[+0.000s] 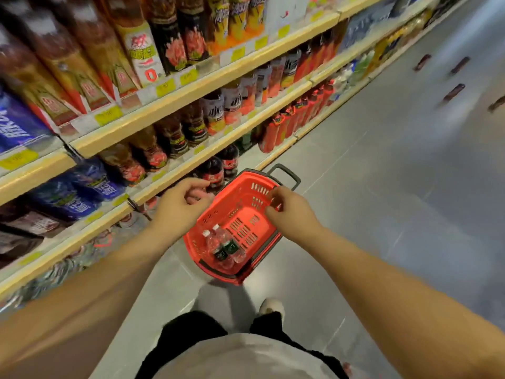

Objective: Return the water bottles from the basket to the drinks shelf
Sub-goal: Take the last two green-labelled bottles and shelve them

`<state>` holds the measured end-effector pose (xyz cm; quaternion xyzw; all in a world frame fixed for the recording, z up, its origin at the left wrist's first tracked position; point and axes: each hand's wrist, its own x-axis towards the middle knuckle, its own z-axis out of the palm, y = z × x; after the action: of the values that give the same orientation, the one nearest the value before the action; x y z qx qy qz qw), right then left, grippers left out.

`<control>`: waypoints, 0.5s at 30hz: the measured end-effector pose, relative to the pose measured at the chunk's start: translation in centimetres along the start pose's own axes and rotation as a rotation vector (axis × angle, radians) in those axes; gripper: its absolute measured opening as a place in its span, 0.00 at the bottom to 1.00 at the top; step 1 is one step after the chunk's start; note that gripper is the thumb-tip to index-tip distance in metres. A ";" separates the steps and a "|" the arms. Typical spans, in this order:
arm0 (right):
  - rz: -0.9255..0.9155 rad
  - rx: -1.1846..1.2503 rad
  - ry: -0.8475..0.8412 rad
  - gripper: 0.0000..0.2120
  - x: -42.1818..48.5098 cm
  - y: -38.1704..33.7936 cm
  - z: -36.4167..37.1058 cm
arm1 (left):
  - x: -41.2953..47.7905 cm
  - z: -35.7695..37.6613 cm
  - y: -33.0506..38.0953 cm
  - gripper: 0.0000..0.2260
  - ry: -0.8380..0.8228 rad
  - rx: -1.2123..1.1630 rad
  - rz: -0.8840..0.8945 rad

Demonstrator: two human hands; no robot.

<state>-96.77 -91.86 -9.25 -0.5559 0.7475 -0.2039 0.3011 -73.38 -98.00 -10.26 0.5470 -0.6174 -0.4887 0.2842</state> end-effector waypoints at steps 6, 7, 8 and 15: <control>-0.102 0.001 -0.153 0.06 6.2 0.6 -1.4 | 2.4 1.2 -0.2 0.08 0.167 -0.064 -0.143; -0.110 -0.002 -0.171 0.07 7.2 0.6 -1.3 | 3.0 1.2 -0.3 0.08 0.188 -0.075 -0.155; -0.114 -0.005 -0.185 0.07 8.1 0.6 -1.2 | 3.6 1.3 -0.3 0.08 0.200 -0.076 -0.160; -0.158 -0.016 -0.287 0.06 13.7 0.5 -0.3 | 6.0 1.5 -0.3 0.05 0.286 0.022 -0.196</control>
<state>-100.04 -104.80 -12.43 -0.6387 0.6524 -0.1395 0.3834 -76.01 -103.23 -12.17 0.6718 -0.5197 -0.4244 0.3139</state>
